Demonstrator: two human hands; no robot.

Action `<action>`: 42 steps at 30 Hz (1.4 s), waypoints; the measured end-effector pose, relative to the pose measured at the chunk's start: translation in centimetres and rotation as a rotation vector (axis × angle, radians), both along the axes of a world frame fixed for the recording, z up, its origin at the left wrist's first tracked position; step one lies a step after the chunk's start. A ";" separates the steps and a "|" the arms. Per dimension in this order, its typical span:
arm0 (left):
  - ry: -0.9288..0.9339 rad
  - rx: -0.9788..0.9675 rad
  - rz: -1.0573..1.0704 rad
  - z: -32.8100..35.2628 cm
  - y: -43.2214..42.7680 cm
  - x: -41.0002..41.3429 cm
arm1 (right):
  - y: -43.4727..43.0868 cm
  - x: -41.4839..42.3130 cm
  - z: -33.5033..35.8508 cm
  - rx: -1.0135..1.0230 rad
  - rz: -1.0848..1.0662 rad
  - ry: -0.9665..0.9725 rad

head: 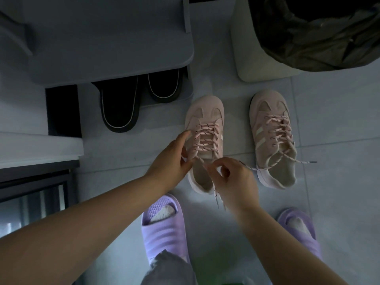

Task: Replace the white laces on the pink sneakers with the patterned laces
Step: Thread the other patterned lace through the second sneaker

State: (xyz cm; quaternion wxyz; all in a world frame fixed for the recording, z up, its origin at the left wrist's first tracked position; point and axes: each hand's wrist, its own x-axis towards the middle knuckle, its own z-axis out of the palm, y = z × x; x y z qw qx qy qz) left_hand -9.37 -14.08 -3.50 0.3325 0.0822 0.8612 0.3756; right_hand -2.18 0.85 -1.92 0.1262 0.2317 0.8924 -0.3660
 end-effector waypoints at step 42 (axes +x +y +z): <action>0.165 0.044 -0.052 0.2 1.8 -3.7 | 2.0 -6.0 -0.7 -0.152 -0.137 0.020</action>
